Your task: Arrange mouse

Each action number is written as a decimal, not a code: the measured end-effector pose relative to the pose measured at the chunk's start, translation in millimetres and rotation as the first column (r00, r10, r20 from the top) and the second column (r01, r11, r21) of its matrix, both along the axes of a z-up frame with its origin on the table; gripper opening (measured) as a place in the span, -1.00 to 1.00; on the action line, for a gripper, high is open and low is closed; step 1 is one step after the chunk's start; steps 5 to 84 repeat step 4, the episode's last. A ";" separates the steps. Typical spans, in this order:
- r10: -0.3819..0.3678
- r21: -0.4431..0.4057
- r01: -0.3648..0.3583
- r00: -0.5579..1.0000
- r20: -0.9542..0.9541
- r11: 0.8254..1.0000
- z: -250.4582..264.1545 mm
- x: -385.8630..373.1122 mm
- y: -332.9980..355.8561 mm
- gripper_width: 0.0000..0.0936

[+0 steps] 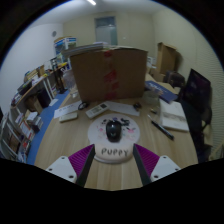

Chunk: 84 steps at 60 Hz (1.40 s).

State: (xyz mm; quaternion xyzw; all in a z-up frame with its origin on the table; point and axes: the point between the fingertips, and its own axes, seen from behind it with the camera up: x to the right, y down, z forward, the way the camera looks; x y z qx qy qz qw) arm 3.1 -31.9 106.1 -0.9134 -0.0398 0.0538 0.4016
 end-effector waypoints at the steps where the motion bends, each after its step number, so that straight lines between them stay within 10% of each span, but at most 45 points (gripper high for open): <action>1: -0.015 -0.002 0.015 1.000 0.000 1.000 4.8 3.8 -10.9 0.66; 84: -0.059 -0.011 0.060 0.998 0.006 0.998 16.8 16.0 -43.4 0.66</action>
